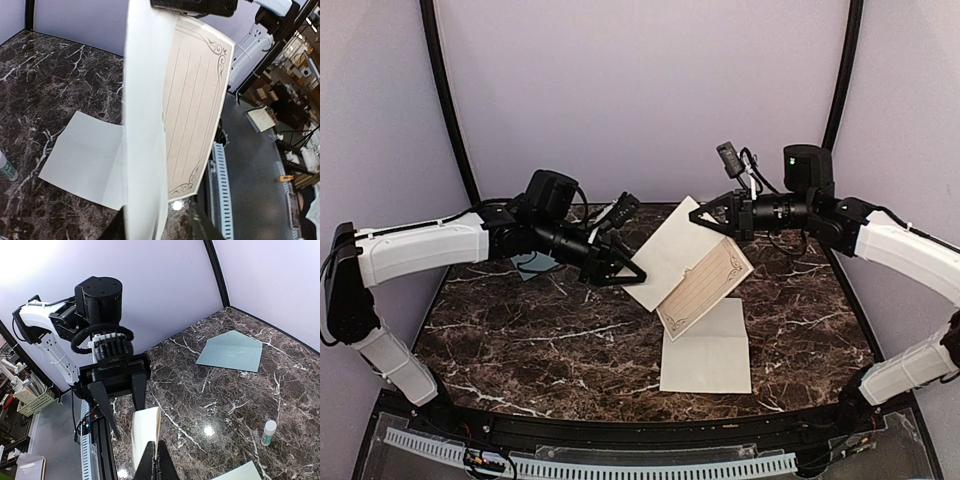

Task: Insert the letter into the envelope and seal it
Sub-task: Fold the letter.

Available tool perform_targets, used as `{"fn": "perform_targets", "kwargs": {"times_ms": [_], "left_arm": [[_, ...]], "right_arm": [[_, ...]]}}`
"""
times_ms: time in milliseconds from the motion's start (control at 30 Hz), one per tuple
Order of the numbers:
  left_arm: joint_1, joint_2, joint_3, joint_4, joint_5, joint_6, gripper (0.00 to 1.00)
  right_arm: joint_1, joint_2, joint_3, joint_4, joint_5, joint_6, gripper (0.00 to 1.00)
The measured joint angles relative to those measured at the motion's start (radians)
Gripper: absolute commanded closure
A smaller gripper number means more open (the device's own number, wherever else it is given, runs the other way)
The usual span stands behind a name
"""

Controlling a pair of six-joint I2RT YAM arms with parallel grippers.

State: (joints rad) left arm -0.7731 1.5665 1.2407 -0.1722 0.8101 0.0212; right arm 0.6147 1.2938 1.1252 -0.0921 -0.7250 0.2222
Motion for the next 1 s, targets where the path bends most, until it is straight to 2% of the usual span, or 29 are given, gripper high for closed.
{"fn": "perform_targets", "kwargs": {"times_ms": [33,100,233,267,333,400,467,500,600,733,967,1000], "left_arm": [[0.002,-0.008,-0.003,-0.007,-0.007,-0.003,0.87],[0.008,-0.026,-0.011,-0.011,-0.018,0.017,0.99],[0.013,-0.042,-0.02,-0.017,-0.016,0.027,1.0],[0.014,-0.042,-0.022,-0.018,-0.014,0.027,0.97],[0.014,-0.042,-0.023,-0.018,-0.012,0.028,0.63],[0.014,-0.043,-0.025,-0.029,-0.01,0.034,0.53],[0.014,-0.043,-0.03,-0.039,-0.014,0.039,0.53],[0.014,-0.045,-0.034,-0.045,-0.018,0.038,0.56],[0.017,-0.056,-0.047,-0.058,-0.031,0.04,0.79],[0.024,-0.079,-0.057,-0.065,-0.044,0.048,0.99],[0.03,-0.095,-0.064,-0.061,-0.04,0.049,1.0],[0.03,-0.095,-0.066,-0.061,-0.039,0.049,0.97]], "right_arm": [[-0.003,-0.002,0.0,-0.002,0.0,0.0,1.0],[-0.006,-0.006,0.0,-0.006,0.0,-0.001,1.0],[-0.009,-0.01,0.0,-0.009,-0.001,0.0,1.0],[-0.009,-0.01,0.0,-0.01,-0.001,0.0,1.0],[-0.009,-0.01,-0.002,-0.011,-0.003,0.0,1.0],[-0.011,-0.01,-0.002,-0.01,-0.003,0.0,1.0],[-0.013,-0.01,-0.002,-0.011,-0.003,0.0,1.0],[-0.014,-0.01,-0.002,-0.011,-0.003,0.0,1.0],[-0.014,-0.01,-0.002,-0.015,-0.003,0.0,1.0],[-0.014,-0.01,-0.002,-0.023,-0.003,-0.002,1.0],[-0.014,-0.01,-0.002,-0.03,0.0,-0.003,1.0],[-0.014,-0.01,-0.002,-0.032,-0.001,-0.003,1.0]]}}
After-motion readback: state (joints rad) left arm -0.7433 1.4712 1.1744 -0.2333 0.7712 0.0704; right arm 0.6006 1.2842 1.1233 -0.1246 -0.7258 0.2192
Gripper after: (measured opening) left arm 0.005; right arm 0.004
